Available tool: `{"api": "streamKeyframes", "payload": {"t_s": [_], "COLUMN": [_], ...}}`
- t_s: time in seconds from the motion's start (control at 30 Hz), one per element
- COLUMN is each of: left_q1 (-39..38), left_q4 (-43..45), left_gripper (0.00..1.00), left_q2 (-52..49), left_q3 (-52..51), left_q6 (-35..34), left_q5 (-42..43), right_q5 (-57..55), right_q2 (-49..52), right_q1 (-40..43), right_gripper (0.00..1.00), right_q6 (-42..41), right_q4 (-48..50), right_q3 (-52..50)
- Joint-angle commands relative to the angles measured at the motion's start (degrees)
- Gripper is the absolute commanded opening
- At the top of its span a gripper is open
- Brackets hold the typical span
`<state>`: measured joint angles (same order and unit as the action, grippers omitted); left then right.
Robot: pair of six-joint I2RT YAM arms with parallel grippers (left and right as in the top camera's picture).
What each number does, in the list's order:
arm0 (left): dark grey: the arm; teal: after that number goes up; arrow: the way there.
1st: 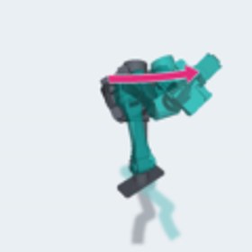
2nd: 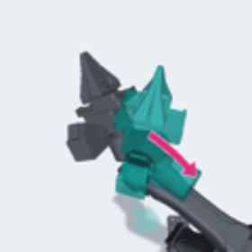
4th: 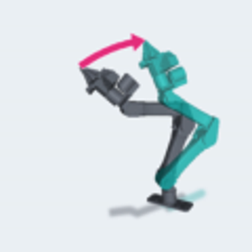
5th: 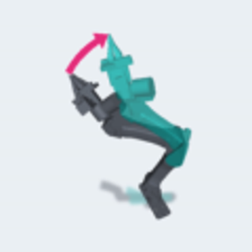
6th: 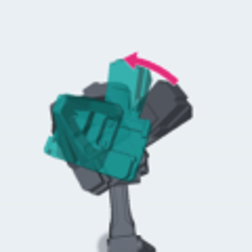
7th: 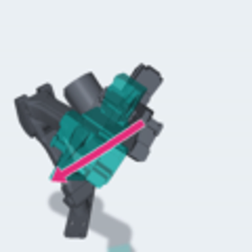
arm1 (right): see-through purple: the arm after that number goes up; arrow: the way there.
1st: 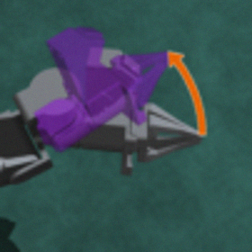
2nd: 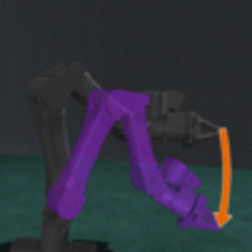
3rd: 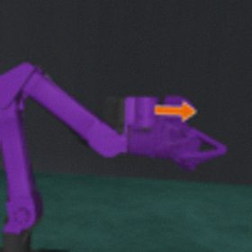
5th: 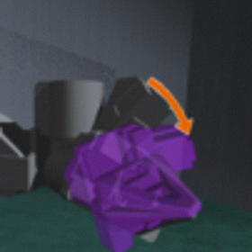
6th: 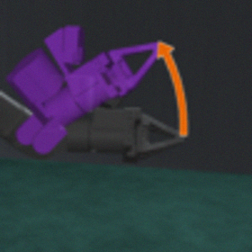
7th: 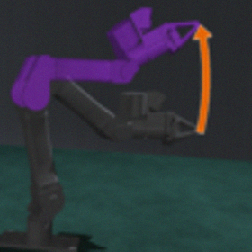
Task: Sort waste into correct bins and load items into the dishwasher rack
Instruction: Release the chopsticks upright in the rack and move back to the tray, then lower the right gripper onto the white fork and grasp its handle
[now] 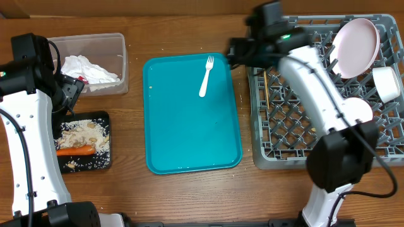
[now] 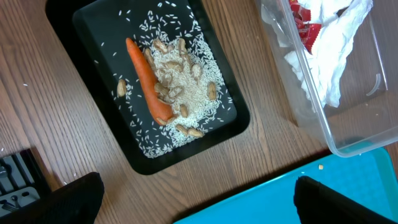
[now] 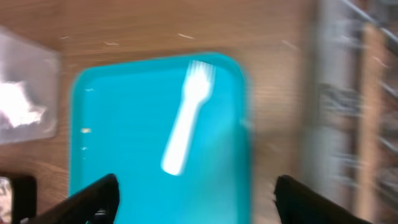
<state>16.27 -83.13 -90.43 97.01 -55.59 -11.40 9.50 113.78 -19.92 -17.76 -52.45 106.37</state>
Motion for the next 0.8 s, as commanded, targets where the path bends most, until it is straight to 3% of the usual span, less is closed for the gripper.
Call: {"api": "streamKeyframes", "payload": {"t_s": [0.0,0.13,0.53,0.67,0.77], "left_q1": [0.2,0.2,0.2,0.2,0.2], "left_q4": [-0.2,-0.2,-0.2,-0.2,-0.2], "left_gripper": [1.00,1.00,1.00,1.00,1.00], "left_q2": [-0.2,-0.2,-0.2,-0.2,-0.2], "left_q3": [0.0,0.0,0.0,0.0,0.0], "left_q6": [-1.0,-1.0,-1.0,-1.0,-1.0], "left_q5": [-0.6,-0.6,-0.6,-0.6,-0.6], "right_q5": [-11.3,-20.1,-20.0,-20.3,-21.1], "right_q2": [0.7,5.7,20.1,22.6,23.7], "right_q1": [-7.6,-11.6,-11.9,-11.9,-11.9], "right_gripper": [0.91,0.93,0.91,0.82,0.63], "right_q6": [-8.3,-14.4,-17.2,-18.9,-20.5], "right_q4": [2.3,4.2,12.4,12.9,12.8], "right_q3": [0.9,0.9,0.9,0.9,0.9]}}
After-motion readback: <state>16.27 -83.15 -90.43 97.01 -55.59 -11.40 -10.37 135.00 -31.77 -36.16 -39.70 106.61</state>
